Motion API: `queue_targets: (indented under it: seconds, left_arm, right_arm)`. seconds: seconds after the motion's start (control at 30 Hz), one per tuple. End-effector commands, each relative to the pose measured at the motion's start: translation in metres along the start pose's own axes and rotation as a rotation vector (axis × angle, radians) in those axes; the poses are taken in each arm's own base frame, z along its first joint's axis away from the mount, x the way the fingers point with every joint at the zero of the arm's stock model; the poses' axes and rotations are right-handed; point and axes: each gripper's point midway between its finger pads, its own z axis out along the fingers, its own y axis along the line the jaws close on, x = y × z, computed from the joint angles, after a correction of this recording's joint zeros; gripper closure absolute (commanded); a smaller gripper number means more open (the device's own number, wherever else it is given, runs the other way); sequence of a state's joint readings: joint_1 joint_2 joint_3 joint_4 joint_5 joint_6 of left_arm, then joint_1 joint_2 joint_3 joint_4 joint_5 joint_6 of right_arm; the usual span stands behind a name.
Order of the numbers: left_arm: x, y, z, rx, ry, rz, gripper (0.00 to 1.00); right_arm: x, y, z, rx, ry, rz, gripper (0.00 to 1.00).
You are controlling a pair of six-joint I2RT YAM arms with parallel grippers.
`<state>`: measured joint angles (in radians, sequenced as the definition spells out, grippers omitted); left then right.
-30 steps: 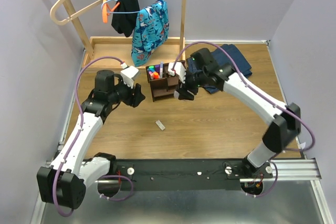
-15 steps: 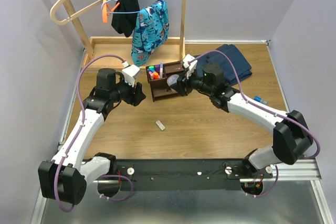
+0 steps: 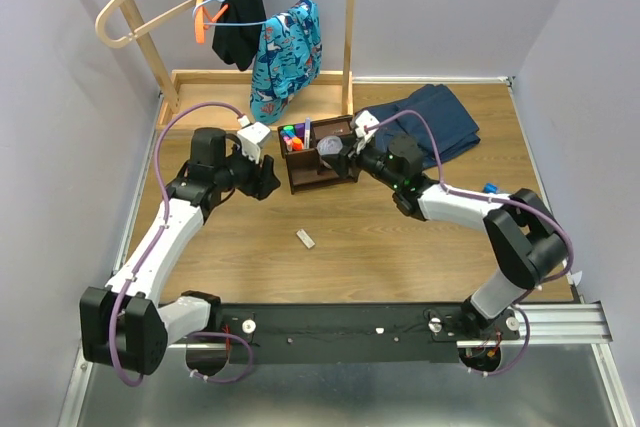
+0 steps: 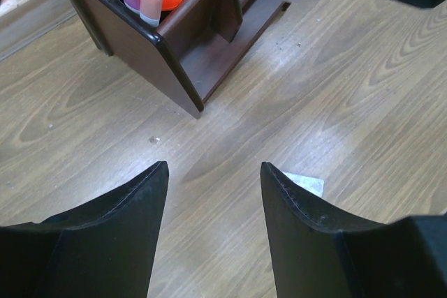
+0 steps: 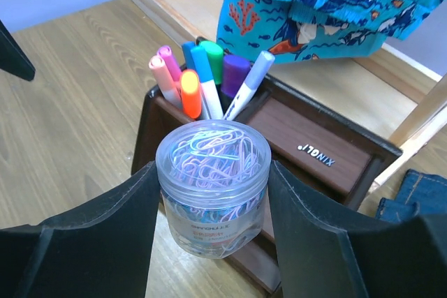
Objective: Sort the stationery into containers
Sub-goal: Place the stationery in the storage box.
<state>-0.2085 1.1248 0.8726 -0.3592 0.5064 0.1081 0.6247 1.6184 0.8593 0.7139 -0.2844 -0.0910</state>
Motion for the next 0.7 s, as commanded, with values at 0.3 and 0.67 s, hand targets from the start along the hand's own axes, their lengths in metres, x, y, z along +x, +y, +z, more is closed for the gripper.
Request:
queue_targets:
  seconds: [0.3, 0.67]
  left_arm:
    - [0.007, 0.006, 0.018, 0.025, -0.009, -0.008, 0.35]
    - [0.006, 0.009, 0.019, 0.017, 0.000, 0.007, 0.35]
  right_arm:
    - [0.000, -0.025, 0.019, 0.058, -0.152, -0.068, 0.50]
    - [0.018, -0.032, 0.038, 0.051, -0.140, -0.062, 0.50]
